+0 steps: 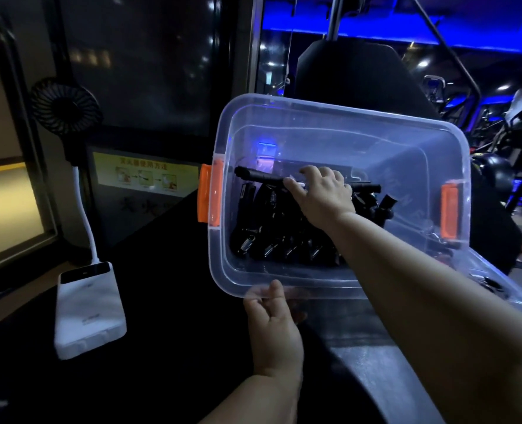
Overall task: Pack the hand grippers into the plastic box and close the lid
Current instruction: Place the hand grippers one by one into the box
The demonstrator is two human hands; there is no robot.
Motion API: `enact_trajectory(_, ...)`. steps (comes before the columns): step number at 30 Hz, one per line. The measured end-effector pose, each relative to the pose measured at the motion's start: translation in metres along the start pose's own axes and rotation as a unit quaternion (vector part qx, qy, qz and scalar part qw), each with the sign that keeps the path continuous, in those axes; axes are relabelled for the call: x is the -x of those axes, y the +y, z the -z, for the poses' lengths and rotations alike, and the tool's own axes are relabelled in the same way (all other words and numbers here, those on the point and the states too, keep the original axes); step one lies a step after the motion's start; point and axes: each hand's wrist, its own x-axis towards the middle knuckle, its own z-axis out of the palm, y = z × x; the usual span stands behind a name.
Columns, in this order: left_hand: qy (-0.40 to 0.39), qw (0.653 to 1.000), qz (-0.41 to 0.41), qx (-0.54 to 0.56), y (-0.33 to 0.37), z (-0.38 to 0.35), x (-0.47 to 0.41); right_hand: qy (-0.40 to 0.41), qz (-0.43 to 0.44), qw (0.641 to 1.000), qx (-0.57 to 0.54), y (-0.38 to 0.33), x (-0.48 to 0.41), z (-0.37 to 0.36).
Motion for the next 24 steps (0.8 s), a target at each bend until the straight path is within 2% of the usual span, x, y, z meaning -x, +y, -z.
enact_trajectory(6,0.018,0.999,-0.011,-0.027,0.009,-0.001,0.006,0.072,0.054,0.995,-0.05,0.036,0.044,0.022)
enact_trajectory(11,0.013,0.998,-0.038,-0.042,0.011,-0.001,0.007,0.239,0.119,0.957,-0.113,0.095,0.088,0.048)
enact_trajectory(14,0.016,0.999,-0.039,-0.031,0.013,-0.002,0.008,0.321,0.077,0.931,-0.155,0.142,0.11,0.061)
enact_trajectory(16,0.022,0.998,-0.041,-0.031,0.014,-0.003,0.008,0.341,-0.005,0.922,-0.185,0.177,0.117,0.065)
enact_trajectory(19,0.024,0.998,-0.038,-0.032,0.014,-0.005,0.01,0.288,-0.149,0.935,-0.143,0.233,0.124,0.063)
enact_trajectory(21,0.021,0.999,-0.034,-0.032,0.014,-0.006,0.011,0.203,-0.233,0.947,-0.085,0.264,0.135,0.056)
enact_trajectory(24,0.024,0.999,-0.031,-0.035,0.013,-0.006,0.012,0.054,-0.354,0.933,-0.028,0.284,0.152,0.044)
